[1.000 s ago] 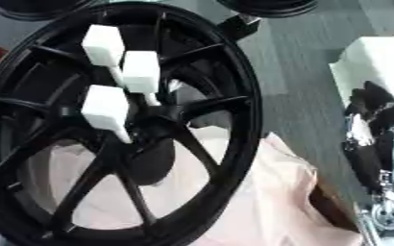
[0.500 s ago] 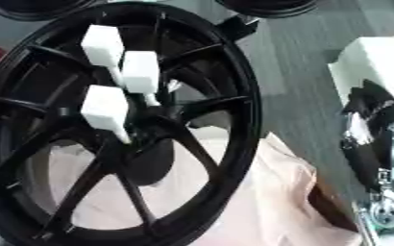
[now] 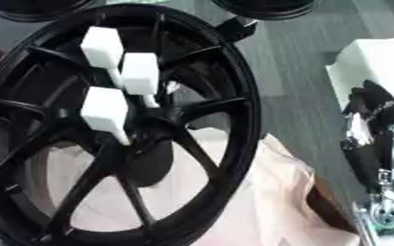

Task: Pull the pin out of the wheel hub.

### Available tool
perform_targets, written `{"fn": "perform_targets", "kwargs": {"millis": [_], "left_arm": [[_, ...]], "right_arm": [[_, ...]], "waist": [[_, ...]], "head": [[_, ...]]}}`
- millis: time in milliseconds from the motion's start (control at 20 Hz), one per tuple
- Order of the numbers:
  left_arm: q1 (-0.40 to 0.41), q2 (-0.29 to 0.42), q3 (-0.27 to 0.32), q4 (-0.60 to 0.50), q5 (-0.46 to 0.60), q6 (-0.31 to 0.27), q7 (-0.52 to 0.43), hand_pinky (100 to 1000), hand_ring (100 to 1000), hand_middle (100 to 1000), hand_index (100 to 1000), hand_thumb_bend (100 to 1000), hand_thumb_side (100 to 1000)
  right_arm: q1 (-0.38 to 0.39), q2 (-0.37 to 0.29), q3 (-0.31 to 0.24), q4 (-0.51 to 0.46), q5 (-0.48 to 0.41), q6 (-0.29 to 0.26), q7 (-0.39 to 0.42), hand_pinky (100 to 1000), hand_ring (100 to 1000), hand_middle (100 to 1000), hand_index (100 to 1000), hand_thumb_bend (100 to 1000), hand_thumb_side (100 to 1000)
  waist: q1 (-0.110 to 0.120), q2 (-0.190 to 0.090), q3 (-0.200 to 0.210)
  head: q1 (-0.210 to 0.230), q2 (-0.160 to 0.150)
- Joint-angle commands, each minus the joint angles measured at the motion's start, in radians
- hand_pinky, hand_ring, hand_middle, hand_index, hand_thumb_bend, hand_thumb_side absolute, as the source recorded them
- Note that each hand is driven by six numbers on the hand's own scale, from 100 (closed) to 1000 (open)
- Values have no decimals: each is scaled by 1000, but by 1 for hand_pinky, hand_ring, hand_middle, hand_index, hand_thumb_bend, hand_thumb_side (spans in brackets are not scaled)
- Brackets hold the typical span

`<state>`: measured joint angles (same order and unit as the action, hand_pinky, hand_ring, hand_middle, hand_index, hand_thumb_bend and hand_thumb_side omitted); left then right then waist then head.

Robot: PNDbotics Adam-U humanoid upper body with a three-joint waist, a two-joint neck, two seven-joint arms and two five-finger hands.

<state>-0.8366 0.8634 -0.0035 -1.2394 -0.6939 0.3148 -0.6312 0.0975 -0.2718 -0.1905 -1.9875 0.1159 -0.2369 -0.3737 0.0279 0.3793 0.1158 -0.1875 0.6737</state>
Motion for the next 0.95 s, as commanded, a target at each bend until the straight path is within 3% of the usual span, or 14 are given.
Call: {"fn": "perform_targets", "kwargs": {"millis": [50,100,150,300,400,700,800,950], "left_arm": [[-16,40,27,-9,1,7,1,870,852,858,893,116,696],[-19,38,32,-13,12,22,18,845,821,815,877,100,631],[-22,34,37,-23,29,42,48,822,797,777,861,100,666],[-30,18,42,-87,172,65,184,743,711,652,812,100,617],[-30,8,36,-146,339,28,313,707,679,614,802,100,622],[-8,-27,-10,-289,925,-196,663,663,656,598,826,100,689],[8,-44,-22,-336,1006,-230,715,663,659,601,832,100,687],[41,-83,-22,-421,1035,-240,754,662,660,603,832,100,683]], "right_arm": [[-2,-10,-6,-12,-5,0,-2,770,785,726,848,100,561],[-1,-10,-6,-12,-5,1,-2,770,785,726,848,100,561],[-1,-9,-6,-12,-5,1,-3,770,785,726,848,100,561],[0,-10,-6,-12,-5,-1,-4,770,784,726,847,100,559],[1,-11,-5,-12,-4,-3,-4,770,784,726,847,100,558],[1,-15,-2,-12,-3,-12,-3,770,784,725,846,100,556],[-1,-17,-1,-12,-4,-15,-3,770,784,725,846,100,555],[-5,-22,-1,-12,-6,-23,-3,770,784,724,845,100,553]], "waist": [[1,-26,1],[1,-26,1],[1,-26,2],[-1,-27,3],[-2,-28,2],[-6,-27,-4],[-6,-26,-5],[-7,-24,-8]], "head": [[-3,-14],[-3,-13],[-4,-13],[-4,-11],[-5,-10],[-1,-11],[0,-14],[2,-15]]}}
